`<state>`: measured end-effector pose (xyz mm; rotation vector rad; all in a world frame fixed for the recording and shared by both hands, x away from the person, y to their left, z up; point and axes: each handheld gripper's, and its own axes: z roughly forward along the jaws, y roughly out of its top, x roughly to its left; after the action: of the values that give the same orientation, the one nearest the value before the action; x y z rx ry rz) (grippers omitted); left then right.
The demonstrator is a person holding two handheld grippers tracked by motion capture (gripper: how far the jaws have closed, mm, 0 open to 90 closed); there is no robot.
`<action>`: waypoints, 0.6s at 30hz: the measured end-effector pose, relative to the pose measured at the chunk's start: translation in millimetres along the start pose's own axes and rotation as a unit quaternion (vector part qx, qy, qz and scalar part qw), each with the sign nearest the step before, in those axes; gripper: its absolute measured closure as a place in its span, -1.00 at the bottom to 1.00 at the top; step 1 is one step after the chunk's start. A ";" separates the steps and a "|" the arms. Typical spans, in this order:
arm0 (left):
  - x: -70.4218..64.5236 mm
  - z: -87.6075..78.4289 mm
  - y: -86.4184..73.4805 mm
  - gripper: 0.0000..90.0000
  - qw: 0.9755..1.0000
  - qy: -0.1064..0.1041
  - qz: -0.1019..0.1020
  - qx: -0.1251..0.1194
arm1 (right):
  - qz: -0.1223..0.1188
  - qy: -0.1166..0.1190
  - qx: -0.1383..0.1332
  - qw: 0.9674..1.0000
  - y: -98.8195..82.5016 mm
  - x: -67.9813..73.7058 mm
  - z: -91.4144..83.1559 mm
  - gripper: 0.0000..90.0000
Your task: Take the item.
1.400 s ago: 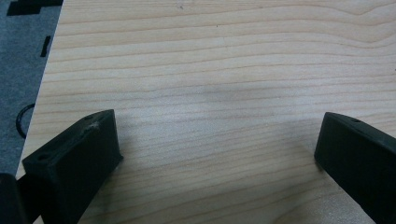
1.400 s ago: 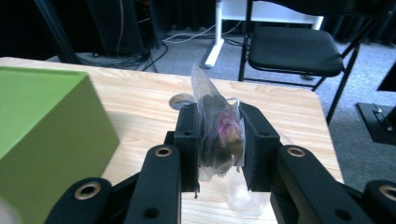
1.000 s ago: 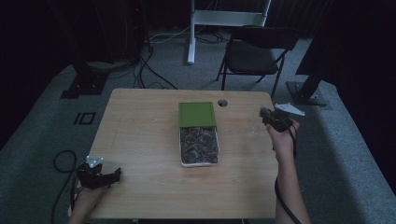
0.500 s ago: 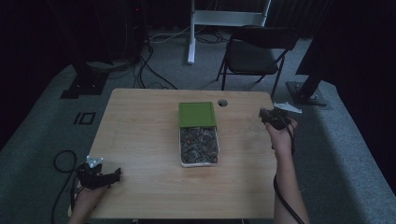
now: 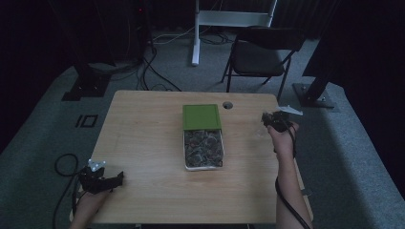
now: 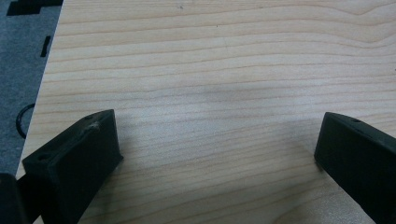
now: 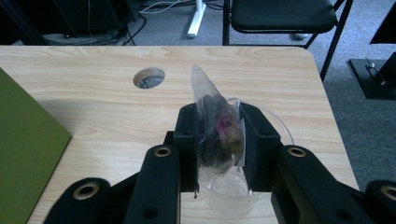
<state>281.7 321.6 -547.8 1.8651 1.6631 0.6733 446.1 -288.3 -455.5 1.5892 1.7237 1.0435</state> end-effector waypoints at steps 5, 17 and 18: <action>0.0 0.0 0.0 -0.99 1.000 0.000 0.000 0.000 | 0.004 -0.004 0.005 1.000 0.6 -0.7 0.8 0.34; 0.0 0.0 0.0 -0.99 1.000 0.000 0.000 0.000 | -0.007 -0.001 0.002 1.000 2.5 0.2 -7.3 -0.33; 0.0 -0.1 0.0 -0.99 1.000 0.000 0.000 0.000 | -0.009 0.000 0.001 1.000 2.1 0.9 -7.7 -0.38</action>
<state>281.6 321.6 -547.7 1.8652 1.6632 0.6729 440.8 -288.7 -449.6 1.5729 1.7366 1.0331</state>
